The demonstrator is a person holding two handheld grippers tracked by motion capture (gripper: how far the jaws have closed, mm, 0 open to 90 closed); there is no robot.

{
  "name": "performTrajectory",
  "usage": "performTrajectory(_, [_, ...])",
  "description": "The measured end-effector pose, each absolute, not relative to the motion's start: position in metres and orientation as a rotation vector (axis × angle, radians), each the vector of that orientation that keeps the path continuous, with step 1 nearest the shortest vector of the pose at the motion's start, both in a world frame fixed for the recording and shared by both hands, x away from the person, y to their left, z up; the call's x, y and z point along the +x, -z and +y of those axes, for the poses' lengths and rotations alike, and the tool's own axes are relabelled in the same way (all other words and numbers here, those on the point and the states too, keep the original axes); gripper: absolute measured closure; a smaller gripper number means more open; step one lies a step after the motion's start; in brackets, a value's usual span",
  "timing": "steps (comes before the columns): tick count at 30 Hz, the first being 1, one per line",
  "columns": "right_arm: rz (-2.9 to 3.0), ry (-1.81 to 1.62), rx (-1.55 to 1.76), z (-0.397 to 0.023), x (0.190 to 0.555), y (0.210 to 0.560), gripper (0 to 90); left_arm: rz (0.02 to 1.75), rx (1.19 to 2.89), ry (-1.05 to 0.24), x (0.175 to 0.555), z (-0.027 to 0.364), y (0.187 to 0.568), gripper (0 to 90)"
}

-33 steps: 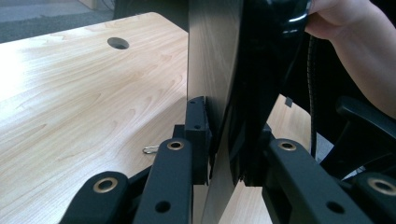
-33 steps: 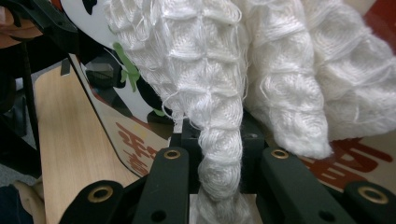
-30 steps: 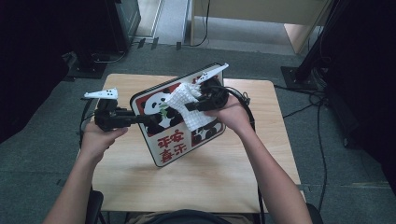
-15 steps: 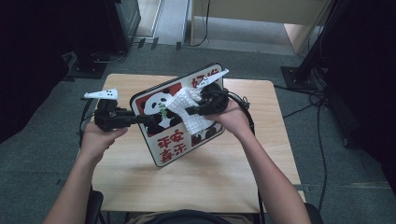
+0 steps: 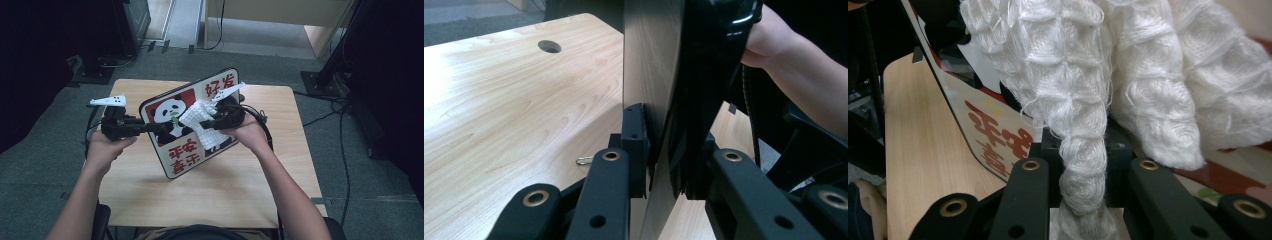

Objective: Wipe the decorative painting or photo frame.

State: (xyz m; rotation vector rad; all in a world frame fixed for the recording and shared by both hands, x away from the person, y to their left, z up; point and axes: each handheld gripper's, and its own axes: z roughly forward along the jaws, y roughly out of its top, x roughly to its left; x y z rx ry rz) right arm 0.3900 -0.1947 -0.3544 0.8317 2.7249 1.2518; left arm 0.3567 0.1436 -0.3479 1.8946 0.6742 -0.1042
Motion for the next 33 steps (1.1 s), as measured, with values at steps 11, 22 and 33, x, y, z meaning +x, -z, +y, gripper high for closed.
performTrajectory(11, [2.738, -1.252, 0.840, -0.197, 0.386, 0.371, 78.0, 0.675, 1.891, 0.097, 0.357, 0.144, 0.348, 77.4])
performTrajectory(22, [2.756, -1.241, 0.855, -0.198, 0.382, 0.387, 78.1, 0.673, 1.889, 0.099, 0.356, 0.144, 0.348, 77.3])
performTrajectory(33, [2.766, -1.230, 0.857, -0.202, 0.378, 0.406, 78.0, 0.667, 1.890, 0.095, 0.356, 0.144, 0.348, 77.2])
